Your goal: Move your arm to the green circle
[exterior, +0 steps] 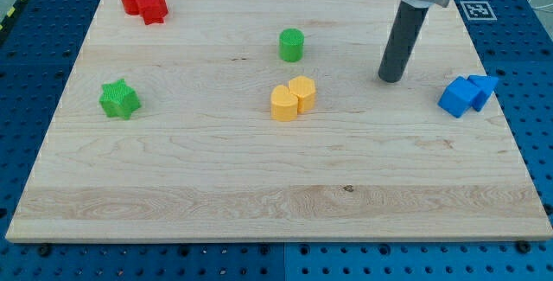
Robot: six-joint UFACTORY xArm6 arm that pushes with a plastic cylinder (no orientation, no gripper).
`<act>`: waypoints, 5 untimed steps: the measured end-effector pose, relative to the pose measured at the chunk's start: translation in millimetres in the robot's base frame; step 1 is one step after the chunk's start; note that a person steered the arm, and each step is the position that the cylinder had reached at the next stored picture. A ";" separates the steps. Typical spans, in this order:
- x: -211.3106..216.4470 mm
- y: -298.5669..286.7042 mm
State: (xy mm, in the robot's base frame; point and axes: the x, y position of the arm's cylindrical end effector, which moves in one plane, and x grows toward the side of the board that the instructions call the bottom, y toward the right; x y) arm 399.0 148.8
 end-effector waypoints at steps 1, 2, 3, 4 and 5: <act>0.0 -19.6; 0.0 -41.6; 0.0 -64.0; 0.0 -85.4; -0.1 -102.3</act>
State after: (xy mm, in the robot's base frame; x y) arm 398.9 46.5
